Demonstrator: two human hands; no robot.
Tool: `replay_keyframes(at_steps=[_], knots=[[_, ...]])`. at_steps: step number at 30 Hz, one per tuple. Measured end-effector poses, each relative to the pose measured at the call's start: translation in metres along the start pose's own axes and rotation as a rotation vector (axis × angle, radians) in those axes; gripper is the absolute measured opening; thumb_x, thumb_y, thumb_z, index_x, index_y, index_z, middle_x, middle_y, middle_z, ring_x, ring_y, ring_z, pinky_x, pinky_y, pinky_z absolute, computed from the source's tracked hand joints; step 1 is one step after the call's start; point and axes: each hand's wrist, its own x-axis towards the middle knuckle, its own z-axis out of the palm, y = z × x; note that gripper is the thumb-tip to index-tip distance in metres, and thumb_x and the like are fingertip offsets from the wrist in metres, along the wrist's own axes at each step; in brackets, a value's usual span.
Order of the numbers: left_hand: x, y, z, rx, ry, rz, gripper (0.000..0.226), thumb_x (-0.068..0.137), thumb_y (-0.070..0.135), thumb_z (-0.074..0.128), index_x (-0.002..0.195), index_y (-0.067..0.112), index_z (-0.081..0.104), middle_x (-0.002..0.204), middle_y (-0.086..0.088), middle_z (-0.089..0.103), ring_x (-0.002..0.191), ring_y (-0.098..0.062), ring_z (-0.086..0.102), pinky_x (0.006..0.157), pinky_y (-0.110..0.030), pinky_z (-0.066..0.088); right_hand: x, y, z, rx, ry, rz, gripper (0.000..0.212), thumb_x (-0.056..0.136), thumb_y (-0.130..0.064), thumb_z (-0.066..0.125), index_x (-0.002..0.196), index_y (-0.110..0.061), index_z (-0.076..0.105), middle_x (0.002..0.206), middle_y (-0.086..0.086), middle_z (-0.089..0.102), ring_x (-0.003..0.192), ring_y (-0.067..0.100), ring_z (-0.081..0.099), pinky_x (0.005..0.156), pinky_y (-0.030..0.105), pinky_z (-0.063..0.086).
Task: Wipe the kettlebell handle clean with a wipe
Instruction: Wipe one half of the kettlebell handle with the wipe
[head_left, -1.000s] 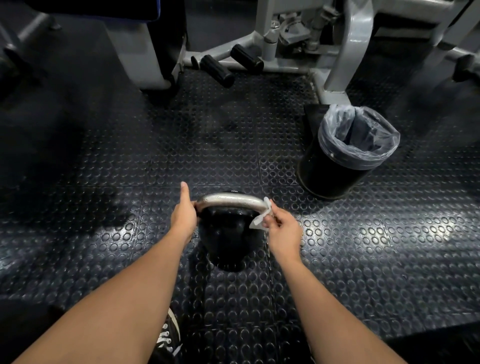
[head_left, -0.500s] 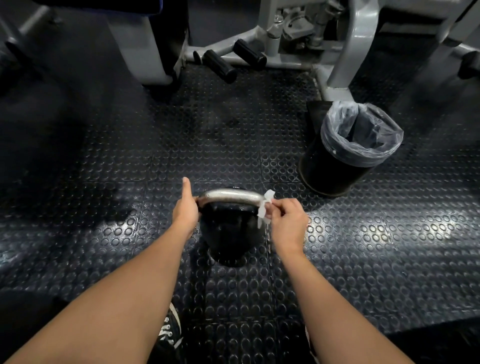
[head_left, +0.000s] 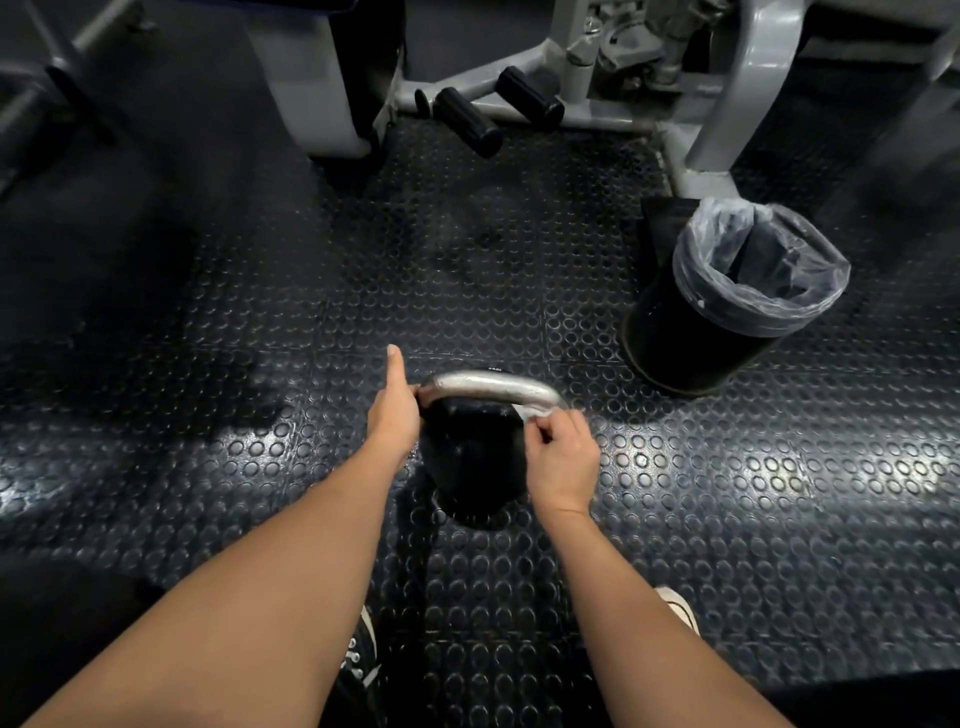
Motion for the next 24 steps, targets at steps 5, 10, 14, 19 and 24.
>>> replay_keyframes(at_steps=[5,10,14,19,24], knots=[[-0.006,0.001,0.000,-0.016,-0.008,0.014,0.118,0.043,0.121,0.020,0.083,0.032,0.087,0.113,-0.008,0.081,0.116,-0.030,0.072,0.120,-0.053,0.041,0.004,0.006,-0.004,-0.040,0.009,-0.035,0.022,0.071,-0.005,0.082,0.065,-0.010,0.062,0.071,0.001,0.059,0.056,0.008,0.044,0.052,0.011,0.027],[-0.009,0.003,0.001,-0.006,-0.013,0.024,0.128,0.040,0.122,0.019,0.084,0.020,0.083,0.110,-0.013,0.081,0.113,-0.031,0.074,0.118,-0.051,0.043,0.002,0.004,0.004,-0.045,0.014,-0.035,0.026,0.069,-0.005,0.084,0.061,-0.011,0.059,0.067,0.002,0.058,0.051,0.012,0.044,0.048,0.022,0.039],[-0.012,0.004,0.001,0.004,-0.011,0.029,0.127,0.041,0.121,0.018,0.082,0.020,0.083,0.108,-0.014,0.081,0.112,-0.031,0.074,0.117,-0.051,0.044,-0.001,0.020,-0.004,-0.075,0.019,0.014,0.025,0.073,-0.007,0.081,0.061,-0.011,0.059,0.067,0.002,0.058,0.053,0.011,0.041,0.052,0.022,0.032],[-0.021,0.009,0.004,0.016,-0.002,0.051,0.121,0.036,0.122,0.016,0.086,0.023,0.065,0.116,-0.025,0.075,0.116,-0.038,0.072,0.115,-0.051,0.046,0.001,0.008,0.004,-0.045,0.021,-0.012,0.026,0.072,-0.006,0.081,0.060,-0.009,0.059,0.067,0.002,0.057,0.054,0.010,0.040,0.051,0.022,0.033],[-0.014,0.004,0.001,-0.021,0.013,0.032,0.131,0.043,0.121,0.020,0.097,0.019,0.082,0.112,-0.014,0.080,0.115,-0.031,0.072,0.118,-0.052,0.043,0.000,0.021,-0.001,-0.101,-0.014,0.009,0.026,0.072,-0.007,0.082,0.060,-0.010,0.059,0.068,0.001,0.058,0.050,0.015,0.044,0.046,0.024,0.037]])
